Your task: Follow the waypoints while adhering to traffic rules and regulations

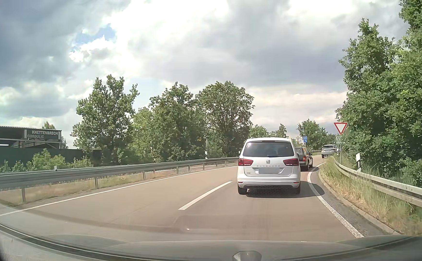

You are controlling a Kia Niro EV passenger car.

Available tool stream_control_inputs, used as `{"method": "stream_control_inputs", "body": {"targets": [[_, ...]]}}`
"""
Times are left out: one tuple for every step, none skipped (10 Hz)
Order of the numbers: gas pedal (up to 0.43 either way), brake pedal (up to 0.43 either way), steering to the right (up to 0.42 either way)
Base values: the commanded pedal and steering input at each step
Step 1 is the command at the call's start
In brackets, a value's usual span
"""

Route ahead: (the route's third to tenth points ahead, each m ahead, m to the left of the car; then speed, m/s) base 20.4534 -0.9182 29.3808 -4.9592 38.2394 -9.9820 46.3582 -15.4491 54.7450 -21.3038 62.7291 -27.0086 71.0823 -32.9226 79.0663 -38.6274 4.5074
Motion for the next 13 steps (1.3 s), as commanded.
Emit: {"method": "stream_control_inputs", "body": {"targets": [[0.220, 0.037, 0.070], [0.220, 0.037, 0.070], [0.209, 0.037, 0.070], [0.209, 0.037, 0.070], [0.189, 0.037, 0.071], [0.169, 0.037, 0.073], [0.110, 0.037, 0.077], [0.039, 0.037, 0.084], [0.008, 0.037, 0.087], [0.000, 0.037, 0.089], [0.000, 0.037, 0.089], [0.000, 0.030, 0.088], [0.000, 0.037, 0.088]]}}
